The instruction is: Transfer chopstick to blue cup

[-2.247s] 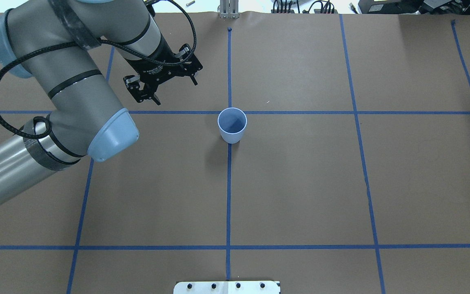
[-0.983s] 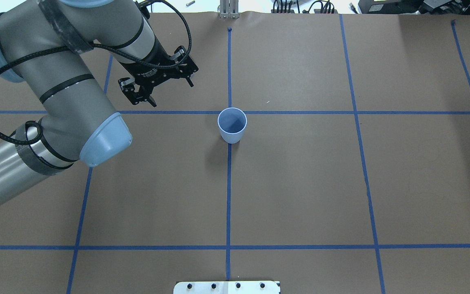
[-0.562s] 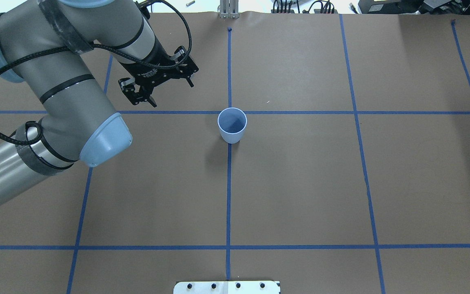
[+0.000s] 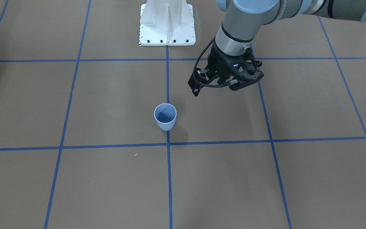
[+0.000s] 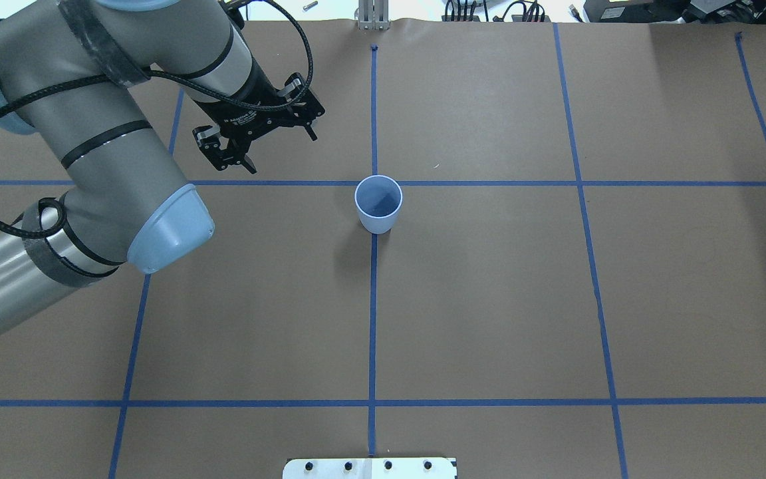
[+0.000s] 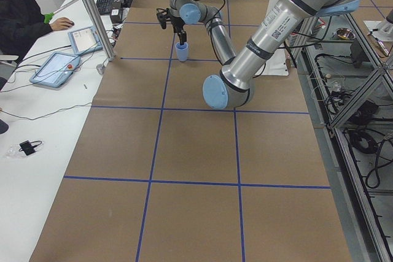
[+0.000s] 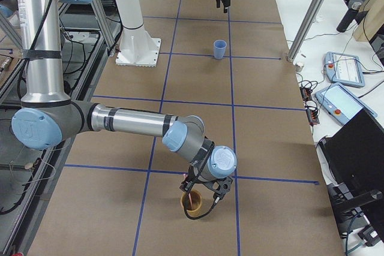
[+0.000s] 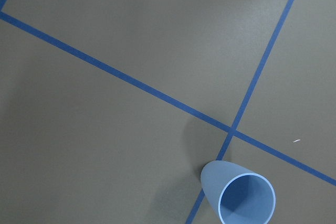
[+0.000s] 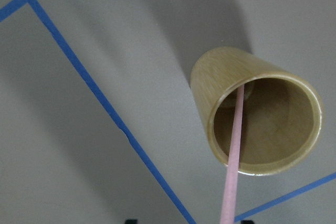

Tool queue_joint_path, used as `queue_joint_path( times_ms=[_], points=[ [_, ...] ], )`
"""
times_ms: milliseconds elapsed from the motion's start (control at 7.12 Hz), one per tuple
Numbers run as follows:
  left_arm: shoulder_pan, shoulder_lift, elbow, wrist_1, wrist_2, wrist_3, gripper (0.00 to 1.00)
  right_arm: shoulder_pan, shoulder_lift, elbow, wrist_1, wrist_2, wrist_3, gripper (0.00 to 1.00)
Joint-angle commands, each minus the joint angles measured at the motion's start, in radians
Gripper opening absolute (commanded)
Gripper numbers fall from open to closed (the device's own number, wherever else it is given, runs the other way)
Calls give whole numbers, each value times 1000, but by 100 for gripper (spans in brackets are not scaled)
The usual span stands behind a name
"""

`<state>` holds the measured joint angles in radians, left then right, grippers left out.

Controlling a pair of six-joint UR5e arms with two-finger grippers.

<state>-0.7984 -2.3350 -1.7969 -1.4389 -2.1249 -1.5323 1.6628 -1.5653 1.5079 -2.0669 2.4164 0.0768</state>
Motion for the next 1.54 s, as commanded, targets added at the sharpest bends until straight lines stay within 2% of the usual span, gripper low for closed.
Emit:
queue_joint_path(
  times_ms=[0, 281, 562, 1124, 1404],
  points=[
    [-1, -1, -1, 2, 0, -3, 99, 0, -1, -12, 1, 0, -2, 26],
    [1, -3, -1, 0, 0, -3, 99, 2, -9, -8, 1, 18, 0, 8],
    [1, 0, -1, 0, -1, -3, 99, 5, -7, 3, 1, 24, 0, 0],
    [1, -1, -1, 0, -1, -3, 99, 69, -24, 40, -19, 24, -2, 0],
    [1, -3, -1, 0, -1, -3, 99, 95, -22, 118, -123, 18, -2, 0]
  ],
)
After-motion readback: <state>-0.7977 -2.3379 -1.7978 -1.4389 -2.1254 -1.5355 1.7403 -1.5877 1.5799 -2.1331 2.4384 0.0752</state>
